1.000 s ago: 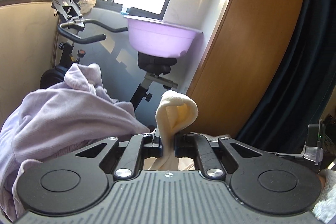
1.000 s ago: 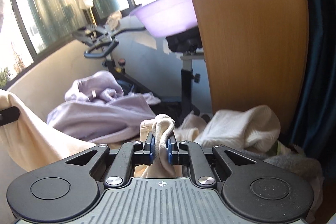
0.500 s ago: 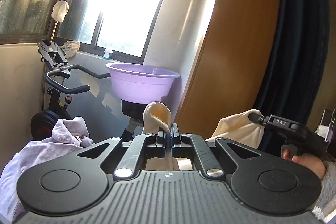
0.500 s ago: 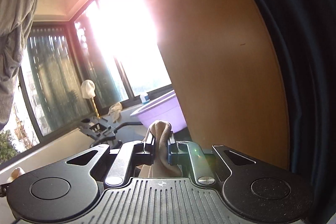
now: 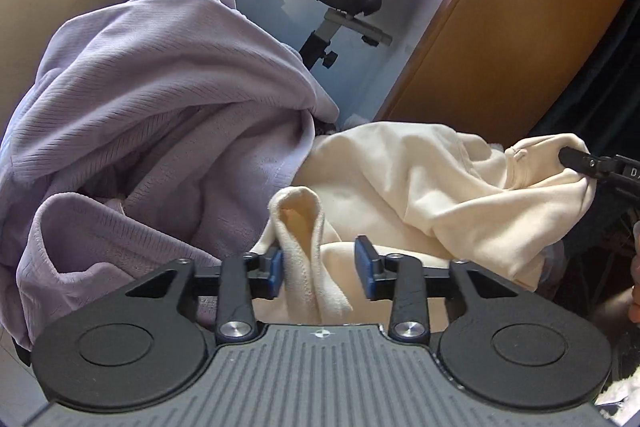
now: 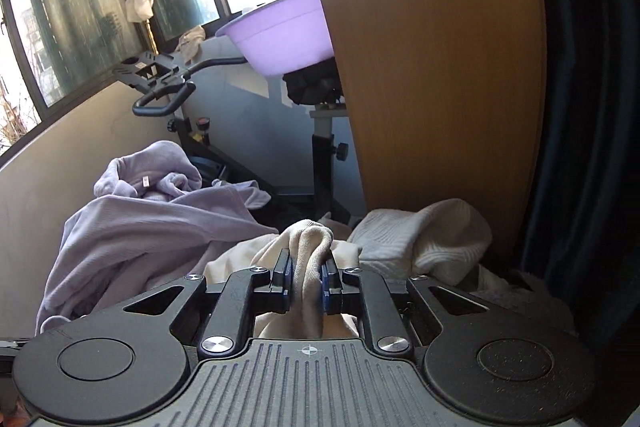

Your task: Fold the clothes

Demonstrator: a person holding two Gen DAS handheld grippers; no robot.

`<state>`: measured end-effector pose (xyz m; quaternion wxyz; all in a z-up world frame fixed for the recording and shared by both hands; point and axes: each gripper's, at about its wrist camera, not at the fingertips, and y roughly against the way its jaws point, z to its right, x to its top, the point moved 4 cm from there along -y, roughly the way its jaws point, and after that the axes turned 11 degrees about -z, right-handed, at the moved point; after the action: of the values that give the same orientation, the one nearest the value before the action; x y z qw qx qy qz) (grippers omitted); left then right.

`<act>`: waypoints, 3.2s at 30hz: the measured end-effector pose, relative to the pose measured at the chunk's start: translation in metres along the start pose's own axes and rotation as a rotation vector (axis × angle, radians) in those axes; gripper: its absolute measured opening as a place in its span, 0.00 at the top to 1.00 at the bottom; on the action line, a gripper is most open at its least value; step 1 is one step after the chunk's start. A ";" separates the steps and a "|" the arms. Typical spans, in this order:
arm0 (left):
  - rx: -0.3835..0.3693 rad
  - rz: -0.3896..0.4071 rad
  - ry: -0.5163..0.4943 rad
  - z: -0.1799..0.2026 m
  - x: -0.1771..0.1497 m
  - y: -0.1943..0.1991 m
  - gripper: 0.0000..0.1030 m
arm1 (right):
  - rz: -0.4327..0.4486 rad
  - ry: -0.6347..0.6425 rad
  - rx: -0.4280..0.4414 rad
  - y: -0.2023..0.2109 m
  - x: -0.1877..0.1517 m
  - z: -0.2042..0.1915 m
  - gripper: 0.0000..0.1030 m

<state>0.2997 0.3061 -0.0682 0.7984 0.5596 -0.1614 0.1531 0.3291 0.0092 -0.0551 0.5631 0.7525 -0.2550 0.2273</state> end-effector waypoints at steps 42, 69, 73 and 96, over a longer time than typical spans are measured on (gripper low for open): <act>-0.040 0.064 0.008 -0.022 -0.052 0.007 0.88 | -0.406 0.662 -0.096 -0.206 0.003 -0.165 0.93; 0.050 0.033 -0.065 -0.012 -0.023 -0.009 0.72 | -0.143 0.166 0.157 -0.045 0.015 -0.070 0.94; 0.056 0.025 -0.079 -0.020 -0.022 -0.012 0.68 | -0.189 0.092 0.249 -0.060 0.022 -0.086 0.67; 0.074 0.096 -0.132 -0.071 0.012 -0.015 0.28 | -0.340 0.223 0.417 -0.157 0.044 -0.235 0.97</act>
<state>0.3230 0.3688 -0.0989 0.7566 0.5890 -0.2346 0.1596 0.4507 0.2666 -0.0805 0.4507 0.8545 -0.0094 0.2583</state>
